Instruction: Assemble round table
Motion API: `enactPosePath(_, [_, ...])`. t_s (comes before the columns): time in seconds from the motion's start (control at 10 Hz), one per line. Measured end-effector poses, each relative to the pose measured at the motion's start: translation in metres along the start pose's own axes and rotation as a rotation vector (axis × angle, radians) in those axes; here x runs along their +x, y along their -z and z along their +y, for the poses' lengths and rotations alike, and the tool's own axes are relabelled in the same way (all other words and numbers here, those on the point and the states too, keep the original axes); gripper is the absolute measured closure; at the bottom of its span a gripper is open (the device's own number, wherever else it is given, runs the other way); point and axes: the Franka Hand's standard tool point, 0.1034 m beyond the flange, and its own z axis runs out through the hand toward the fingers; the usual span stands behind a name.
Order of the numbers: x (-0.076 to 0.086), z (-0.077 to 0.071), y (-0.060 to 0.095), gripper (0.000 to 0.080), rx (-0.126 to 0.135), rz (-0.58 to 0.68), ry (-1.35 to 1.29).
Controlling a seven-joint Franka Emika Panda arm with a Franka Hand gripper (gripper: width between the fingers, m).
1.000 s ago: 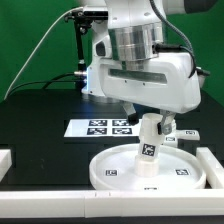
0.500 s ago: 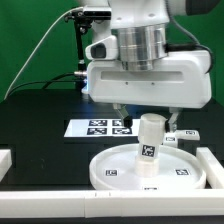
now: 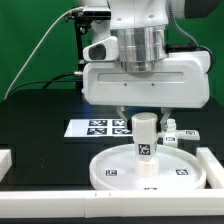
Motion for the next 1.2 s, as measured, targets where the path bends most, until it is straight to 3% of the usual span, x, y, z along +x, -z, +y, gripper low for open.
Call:
enactPosePath(0.3, [0.0, -0.0001, -0.0004, 0.0395, -0.001, 0.001, -0.23])
enactPosePath(0.5, [-0.0015, -0.0005, -0.0008, 0.0395, 0.0, 0.0, -0.589])
enactPosePath(0.7, [-0.0043, -0.0041, -0.0024, 0.0393, 0.064, -0.01, -1.053])
enactPosePath(0.8, [-0.0052, -0.0078, -0.0027, 0.0393, 0.082, -0.025, -1.175])
enactPosePath(1.1, [-0.0052, -0.0087, -0.0029, 0.0392, 0.089, -0.029, -1.233])
enactPosePath(1.2, [-0.005, -0.0081, -0.0029, 0.0241, 0.088, -0.027, -1.186])
